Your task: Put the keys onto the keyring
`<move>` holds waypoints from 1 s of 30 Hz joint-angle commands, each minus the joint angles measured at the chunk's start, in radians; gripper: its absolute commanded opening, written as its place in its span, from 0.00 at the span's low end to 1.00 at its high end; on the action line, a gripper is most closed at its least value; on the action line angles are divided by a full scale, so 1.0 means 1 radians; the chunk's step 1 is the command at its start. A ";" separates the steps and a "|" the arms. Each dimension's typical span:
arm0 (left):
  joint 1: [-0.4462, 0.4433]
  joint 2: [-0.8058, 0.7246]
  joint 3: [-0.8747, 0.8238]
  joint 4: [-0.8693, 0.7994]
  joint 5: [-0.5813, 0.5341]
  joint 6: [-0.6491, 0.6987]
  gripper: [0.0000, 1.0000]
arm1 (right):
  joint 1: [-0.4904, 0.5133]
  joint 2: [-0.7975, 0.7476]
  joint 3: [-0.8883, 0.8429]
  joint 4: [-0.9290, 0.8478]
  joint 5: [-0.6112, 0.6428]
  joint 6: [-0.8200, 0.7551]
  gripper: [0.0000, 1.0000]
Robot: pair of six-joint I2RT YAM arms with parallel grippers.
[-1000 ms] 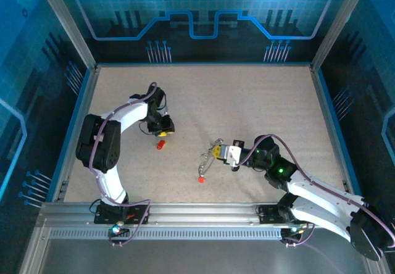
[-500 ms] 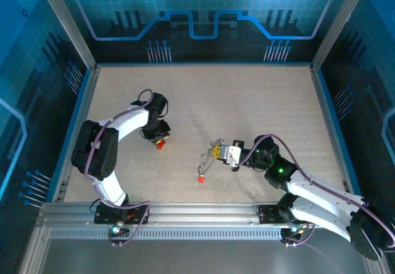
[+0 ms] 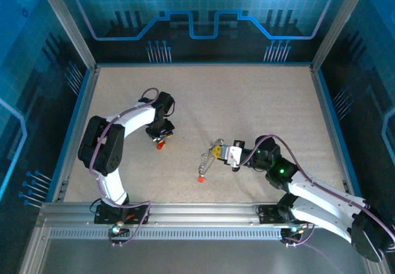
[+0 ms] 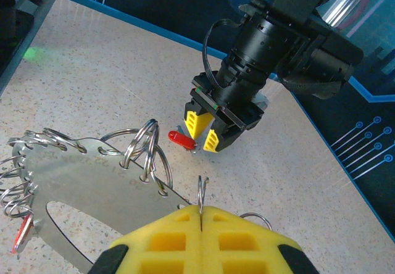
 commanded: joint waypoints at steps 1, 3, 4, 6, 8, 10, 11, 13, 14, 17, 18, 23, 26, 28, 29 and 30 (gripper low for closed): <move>0.001 0.018 0.021 -0.042 -0.019 -0.066 0.30 | 0.001 -0.024 -0.004 0.018 -0.004 -0.011 0.00; 0.001 0.027 0.032 -0.048 -0.020 -0.082 0.29 | 0.002 -0.027 -0.002 0.018 -0.008 -0.011 0.00; 0.001 0.031 0.036 -0.055 -0.020 -0.088 0.29 | 0.002 -0.027 -0.001 0.017 -0.009 -0.011 0.00; 0.001 0.035 0.042 -0.060 -0.019 -0.105 0.28 | 0.002 -0.033 0.001 0.010 -0.009 -0.013 0.00; 0.001 0.036 0.041 -0.063 -0.012 -0.124 0.27 | 0.002 -0.043 -0.001 0.005 -0.006 -0.014 0.00; 0.001 0.042 0.042 -0.065 -0.008 -0.141 0.27 | 0.002 -0.051 -0.004 0.003 -0.004 -0.013 0.00; 0.001 0.047 0.044 -0.060 -0.004 -0.143 0.27 | 0.002 -0.055 -0.006 0.002 -0.003 -0.014 0.00; 0.003 0.059 0.050 -0.056 0.006 -0.145 0.27 | 0.002 -0.060 -0.005 -0.001 -0.003 -0.014 0.00; 0.003 0.064 0.053 -0.053 0.010 -0.147 0.26 | 0.001 -0.063 -0.005 -0.003 -0.004 -0.014 0.00; 0.002 0.075 0.056 -0.051 0.016 -0.154 0.26 | 0.003 -0.070 -0.003 -0.007 -0.004 -0.015 0.00; 0.003 0.076 0.056 -0.052 0.013 -0.156 0.26 | 0.003 -0.073 -0.005 -0.008 -0.003 -0.014 0.00; 0.008 0.076 0.063 -0.048 0.002 -0.152 0.28 | 0.003 -0.078 -0.007 -0.010 -0.003 -0.016 0.00; 0.010 0.076 0.072 -0.059 -0.002 -0.149 0.29 | 0.003 -0.083 -0.008 -0.010 -0.004 -0.015 0.00; 0.010 0.071 0.073 -0.060 -0.002 -0.152 0.32 | 0.002 -0.084 -0.009 -0.010 -0.003 -0.017 0.00; 0.010 0.069 0.073 -0.057 0.000 -0.151 0.34 | 0.002 -0.084 -0.010 -0.009 -0.002 -0.017 0.00; 0.010 0.066 0.072 -0.055 0.001 -0.154 0.36 | 0.002 -0.083 -0.011 -0.008 -0.003 -0.018 0.00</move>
